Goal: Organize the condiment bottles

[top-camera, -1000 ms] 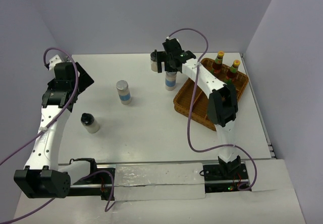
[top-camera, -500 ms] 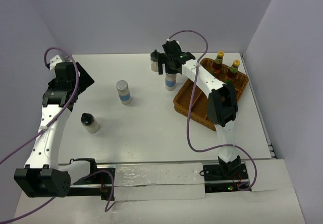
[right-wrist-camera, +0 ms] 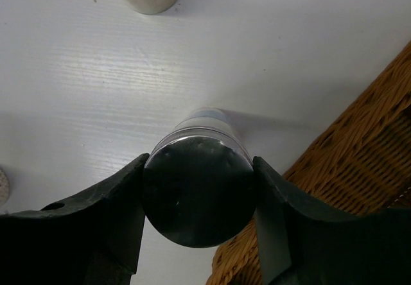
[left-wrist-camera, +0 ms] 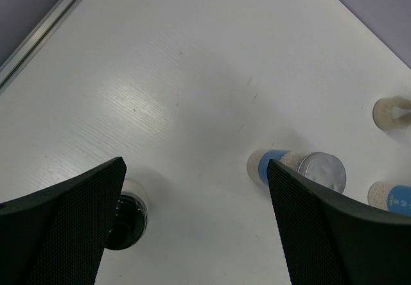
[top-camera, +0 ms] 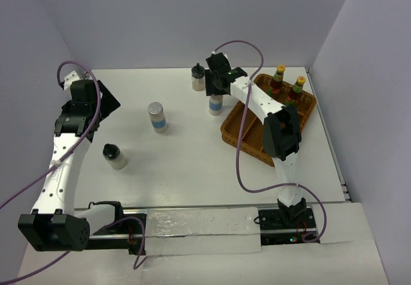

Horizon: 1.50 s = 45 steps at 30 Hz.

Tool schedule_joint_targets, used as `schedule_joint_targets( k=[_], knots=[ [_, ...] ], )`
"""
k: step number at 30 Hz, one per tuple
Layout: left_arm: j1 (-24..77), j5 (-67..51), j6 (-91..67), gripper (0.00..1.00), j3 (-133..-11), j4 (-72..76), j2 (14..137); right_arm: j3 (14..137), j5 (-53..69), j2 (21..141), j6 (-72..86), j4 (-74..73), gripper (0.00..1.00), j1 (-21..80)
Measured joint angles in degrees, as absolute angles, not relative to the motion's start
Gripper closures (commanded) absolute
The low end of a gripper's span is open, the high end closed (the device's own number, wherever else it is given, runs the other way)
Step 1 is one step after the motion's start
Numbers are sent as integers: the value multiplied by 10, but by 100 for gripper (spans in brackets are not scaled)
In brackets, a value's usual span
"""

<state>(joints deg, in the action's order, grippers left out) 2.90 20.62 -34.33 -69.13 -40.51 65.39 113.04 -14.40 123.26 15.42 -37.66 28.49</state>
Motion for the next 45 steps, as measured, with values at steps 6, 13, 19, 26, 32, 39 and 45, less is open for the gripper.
schedule_joint_targets(
  k=[6, 13, 19, 26, 32, 39, 45],
  knots=[
    [29, 206, -343, 1, -689, -405, 654, 1130, -141, 1230, 154, -376, 80, 285],
    [29, 206, -343, 1, -688, -404, 654, 1129, -132, 1172, 154, -387, 82, 279],
    [29, 206, -343, 0, -682, -401, 653, 1093, -136, 1030, 155, -365, 85, 238],
    [29, 206, -343, 0, -681, -400, 653, 995, -144, 931, 155, -326, 86, 140],
    [29, 206, -343, 0, -681, -401, 653, 931, -146, 962, 154, -326, 86, 120],
    [29, 206, -343, 1, -681, -401, 653, 903, -138, 1007, 154, -320, 86, 120],
    [29, 206, -343, 0, -681, -401, 653, 903, -132, 1032, 155, -308, 86, 120]
  ],
)
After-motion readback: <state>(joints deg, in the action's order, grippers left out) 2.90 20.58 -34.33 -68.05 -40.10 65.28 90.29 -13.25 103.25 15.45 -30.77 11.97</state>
